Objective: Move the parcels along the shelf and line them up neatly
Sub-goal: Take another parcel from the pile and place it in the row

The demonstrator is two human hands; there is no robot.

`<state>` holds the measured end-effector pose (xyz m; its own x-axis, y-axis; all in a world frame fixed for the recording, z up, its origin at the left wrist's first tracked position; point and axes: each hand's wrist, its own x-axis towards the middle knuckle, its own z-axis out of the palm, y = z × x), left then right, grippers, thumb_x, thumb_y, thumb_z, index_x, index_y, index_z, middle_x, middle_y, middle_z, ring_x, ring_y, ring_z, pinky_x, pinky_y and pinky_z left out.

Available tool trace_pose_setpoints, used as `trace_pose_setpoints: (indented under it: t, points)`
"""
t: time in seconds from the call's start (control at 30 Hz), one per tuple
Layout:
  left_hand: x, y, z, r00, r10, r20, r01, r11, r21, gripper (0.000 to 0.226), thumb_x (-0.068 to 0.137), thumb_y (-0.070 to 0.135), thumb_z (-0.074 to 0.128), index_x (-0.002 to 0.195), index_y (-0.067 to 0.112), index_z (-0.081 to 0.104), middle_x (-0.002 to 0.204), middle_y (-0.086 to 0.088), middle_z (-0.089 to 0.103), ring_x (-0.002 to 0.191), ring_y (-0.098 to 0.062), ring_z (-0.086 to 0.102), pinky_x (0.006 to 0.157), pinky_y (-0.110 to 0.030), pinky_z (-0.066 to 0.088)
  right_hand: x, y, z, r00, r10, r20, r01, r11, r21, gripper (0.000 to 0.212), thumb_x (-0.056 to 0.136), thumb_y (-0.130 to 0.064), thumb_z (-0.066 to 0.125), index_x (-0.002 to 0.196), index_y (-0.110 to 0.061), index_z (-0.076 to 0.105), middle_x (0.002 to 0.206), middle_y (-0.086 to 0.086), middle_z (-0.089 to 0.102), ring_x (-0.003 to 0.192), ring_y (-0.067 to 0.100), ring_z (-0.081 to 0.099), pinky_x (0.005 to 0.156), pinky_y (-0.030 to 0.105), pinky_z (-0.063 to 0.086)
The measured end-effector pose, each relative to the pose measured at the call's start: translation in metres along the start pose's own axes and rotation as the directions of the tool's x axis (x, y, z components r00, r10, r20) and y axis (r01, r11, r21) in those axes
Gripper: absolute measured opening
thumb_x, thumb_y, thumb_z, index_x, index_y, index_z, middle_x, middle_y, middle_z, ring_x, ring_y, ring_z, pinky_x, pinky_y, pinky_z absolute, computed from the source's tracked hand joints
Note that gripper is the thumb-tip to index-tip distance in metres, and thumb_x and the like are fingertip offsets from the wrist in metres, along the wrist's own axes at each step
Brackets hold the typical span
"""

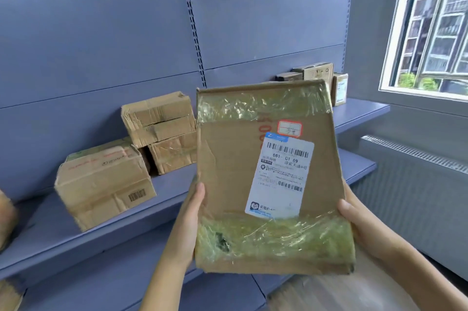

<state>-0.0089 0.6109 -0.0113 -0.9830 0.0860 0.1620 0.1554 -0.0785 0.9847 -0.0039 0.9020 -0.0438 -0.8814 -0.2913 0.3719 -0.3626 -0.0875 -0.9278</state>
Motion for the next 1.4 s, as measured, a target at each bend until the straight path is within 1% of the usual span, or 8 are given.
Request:
trace_pose_setpoints:
  t: [0.33, 0.47, 0.63, 0.77, 0.9, 1.03, 1.17, 1.4]
  points:
    - [0.063, -0.023, 0.115, 0.974, -0.121, 0.19, 0.132, 0.99, -0.048, 0.052, 0.09, 0.061, 0.038, 0.129, 0.033, 0.057, 0.131, 0.001, 0.061, 0.123, -0.019, 0.055, 0.109, -0.048, 0.035, -0.011, -0.012, -0.111, 0.926, 0.273, -0.26, -0.178, 0.925, 0.335, 0.104, 0.041, -0.047, 0.088, 0.133, -0.019, 0.047, 0.094, 0.002, 0.075, 0.077, 0.02, 0.073, 0.057, 0.031, 0.058]
    - [0.09, -0.032, 0.166, 0.948, -0.105, 0.301, 0.084, 0.993, 0.08, 0.061, 0.084, 0.07, 0.04, 0.139, 0.045, 0.04, 0.143, 0.013, 0.048, 0.134, -0.012, 0.042, 0.114, -0.048, 0.026, -0.011, 0.003, -0.168, 0.829, 0.439, -0.347, -0.25, 0.845, 0.474, 0.048, 0.094, -0.03, 0.042, 0.137, -0.009, 0.046, 0.078, 0.007, 0.075, 0.064, 0.023, 0.072, 0.051, 0.031, 0.057]
    - [0.112, -0.041, 0.228, 0.957, -0.011, 0.289, -0.02, 0.995, 0.101, 0.053, 0.091, 0.059, 0.039, 0.141, 0.042, 0.037, 0.143, 0.023, 0.043, 0.133, 0.001, 0.038, 0.114, -0.033, 0.026, -0.015, 0.016, -0.225, 0.803, 0.476, -0.359, -0.284, 0.834, 0.473, 0.034, 0.098, -0.023, 0.037, 0.127, -0.016, 0.052, 0.082, 0.006, 0.076, 0.067, 0.023, 0.072, 0.052, 0.031, 0.057]
    - [0.127, -0.051, 0.271, 0.95, 0.0, 0.312, -0.037, 0.993, 0.113, 0.038, 0.085, 0.049, 0.041, 0.122, 0.054, 0.043, 0.117, 0.047, 0.05, 0.112, 0.025, 0.044, 0.086, 0.0, 0.036, -0.023, 0.021, -0.269, 0.805, 0.431, -0.407, -0.253, 0.871, 0.422, 0.028, 0.097, -0.017, 0.036, 0.116, -0.025, 0.055, 0.086, 0.007, 0.074, 0.067, 0.024, 0.071, 0.05, 0.033, 0.057]
    - [0.144, -0.066, 0.307, 0.944, 0.002, 0.33, -0.038, 0.994, 0.101, 0.04, 0.088, 0.047, 0.045, 0.127, 0.046, 0.043, 0.116, 0.045, 0.052, 0.109, 0.025, 0.046, 0.079, 0.004, 0.036, -0.029, 0.032, -0.312, 0.799, 0.345, -0.493, -0.18, 0.919, 0.352, 0.034, 0.082, -0.028, 0.058, 0.115, -0.038, 0.052, 0.13, 0.01, 0.053, 0.105, 0.031, 0.06, 0.061, 0.037, 0.058]
    - [0.17, -0.08, 0.334, 0.93, 0.007, 0.366, -0.063, 0.988, 0.14, 0.049, 0.088, 0.047, 0.044, 0.136, 0.042, 0.041, 0.13, 0.037, 0.049, 0.122, 0.016, 0.043, 0.09, -0.003, 0.037, -0.029, 0.043, -0.346, 0.775, 0.32, -0.545, -0.192, 0.941, 0.28, 0.089, 0.039, -0.064, 0.086, 0.117, -0.034, 0.054, 0.134, 0.006, 0.053, 0.117, 0.03, 0.057, 0.083, 0.047, 0.052]
    - [0.203, -0.092, 0.356, 0.932, 0.018, 0.362, -0.07, 0.989, 0.13, 0.043, 0.089, 0.04, 0.043, 0.133, 0.042, 0.042, 0.126, 0.04, 0.05, 0.12, 0.018, 0.043, 0.09, -0.001, 0.035, -0.013, 0.054, -0.373, 0.76, 0.258, -0.596, -0.142, 0.962, 0.235, 0.075, 0.039, -0.071, 0.083, 0.106, -0.043, 0.063, 0.136, 0.005, 0.051, 0.123, 0.026, 0.054, 0.1, 0.058, 0.044]
    - [0.302, -0.12, 0.383, 0.953, 0.041, 0.301, -0.061, 0.997, 0.055, 0.03, 0.093, 0.047, 0.045, 0.122, 0.053, 0.04, 0.112, 0.054, 0.046, 0.11, 0.031, 0.038, 0.084, 0.005, 0.032, 0.065, 0.075, -0.433, 0.783, 0.15, -0.604, -0.128, 0.988, 0.08, 0.074, 0.042, -0.074, 0.081, 0.108, -0.045, 0.063, 0.131, 0.001, 0.058, 0.123, 0.022, 0.055, 0.088, 0.045, 0.052]
